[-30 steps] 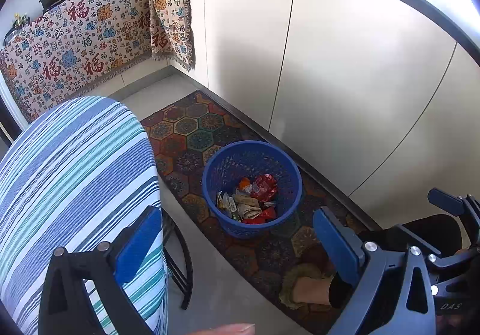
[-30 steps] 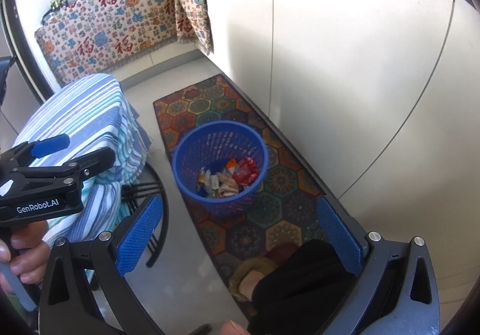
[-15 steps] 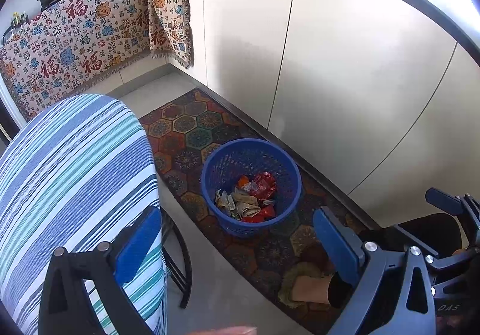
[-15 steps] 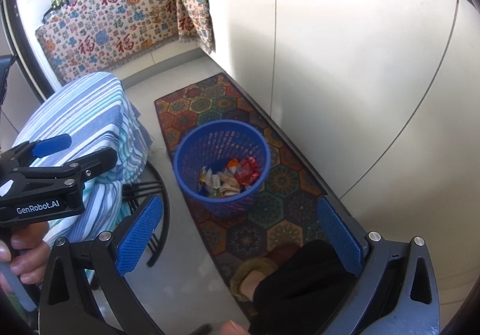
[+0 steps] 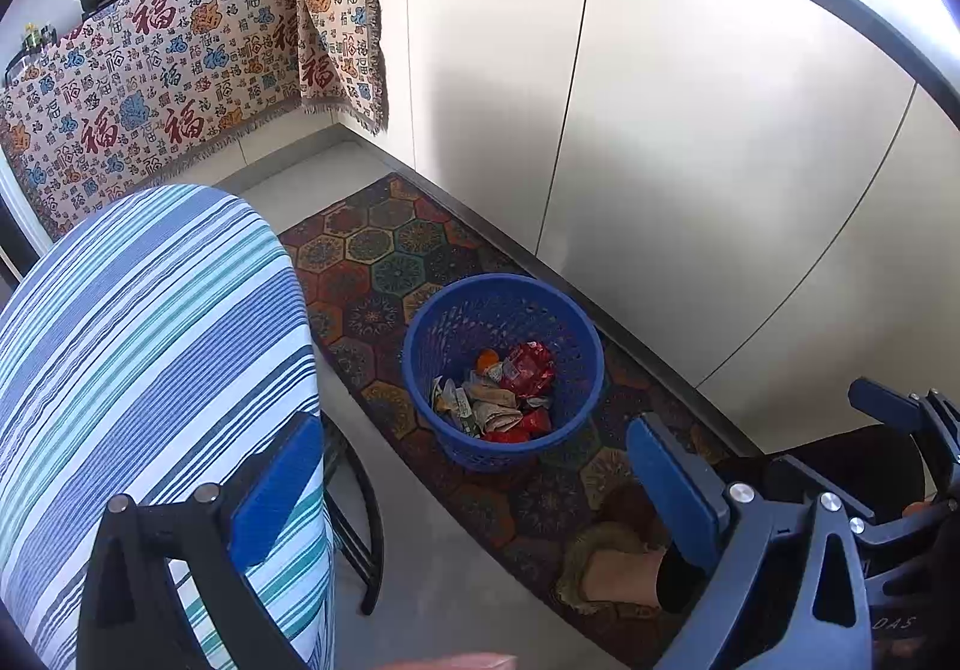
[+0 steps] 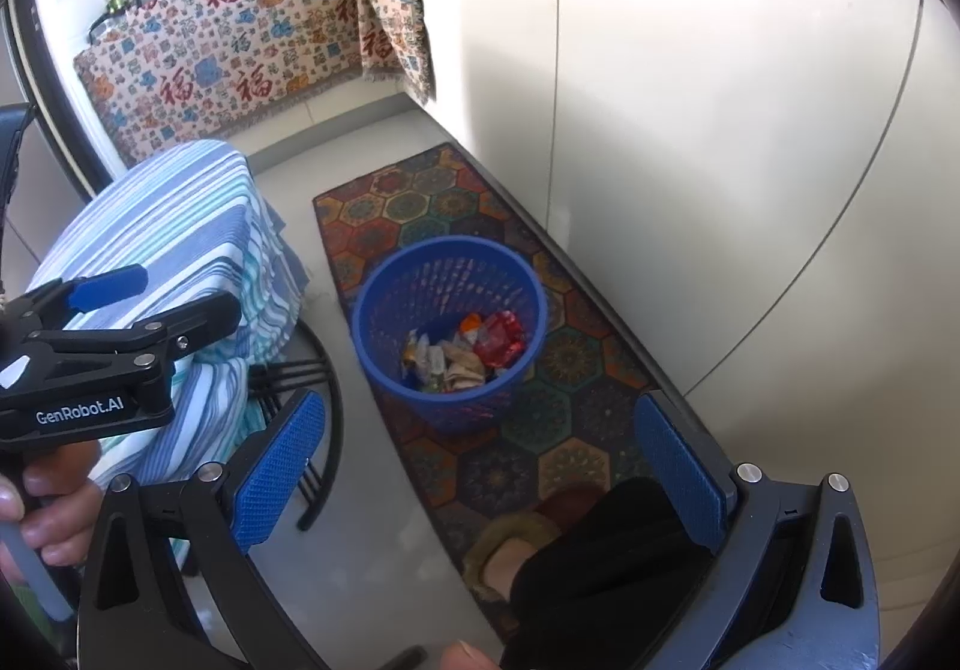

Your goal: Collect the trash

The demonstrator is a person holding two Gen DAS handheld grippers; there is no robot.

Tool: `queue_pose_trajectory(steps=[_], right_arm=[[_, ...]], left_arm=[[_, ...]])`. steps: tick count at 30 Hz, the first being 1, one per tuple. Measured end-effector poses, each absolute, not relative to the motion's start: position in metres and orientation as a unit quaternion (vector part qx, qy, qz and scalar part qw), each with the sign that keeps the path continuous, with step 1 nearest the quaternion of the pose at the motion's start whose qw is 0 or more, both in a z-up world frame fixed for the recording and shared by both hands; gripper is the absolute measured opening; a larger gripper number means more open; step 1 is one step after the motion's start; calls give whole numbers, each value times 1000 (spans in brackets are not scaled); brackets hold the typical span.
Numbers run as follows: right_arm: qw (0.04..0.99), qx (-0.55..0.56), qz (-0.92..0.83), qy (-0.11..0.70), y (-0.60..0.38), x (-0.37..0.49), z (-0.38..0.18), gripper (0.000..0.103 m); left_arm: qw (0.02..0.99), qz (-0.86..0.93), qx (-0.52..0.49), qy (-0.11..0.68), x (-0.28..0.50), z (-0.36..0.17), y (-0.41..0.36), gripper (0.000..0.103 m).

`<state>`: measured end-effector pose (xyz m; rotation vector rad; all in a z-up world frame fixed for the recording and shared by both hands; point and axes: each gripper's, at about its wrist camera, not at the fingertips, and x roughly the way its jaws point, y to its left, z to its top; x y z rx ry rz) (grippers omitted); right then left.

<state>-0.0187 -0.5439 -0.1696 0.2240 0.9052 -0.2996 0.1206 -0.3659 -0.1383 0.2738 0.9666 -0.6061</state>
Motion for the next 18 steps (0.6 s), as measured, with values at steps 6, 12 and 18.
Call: queue_pose_trajectory(steps=[6, 12, 18], right_arm=[[882, 108, -144, 435, -544, -19, -170, 103], [882, 109, -143, 436, -545, -18, -171, 103], [881, 111, -143, 437, -545, -18, -172, 103]], left_arm=[[833, -285, 131, 455, 120, -139, -366, 103], [832, -286, 133, 456, 121, -139, -365, 103], [830, -288, 137, 457, 122, -140, -368, 103]])
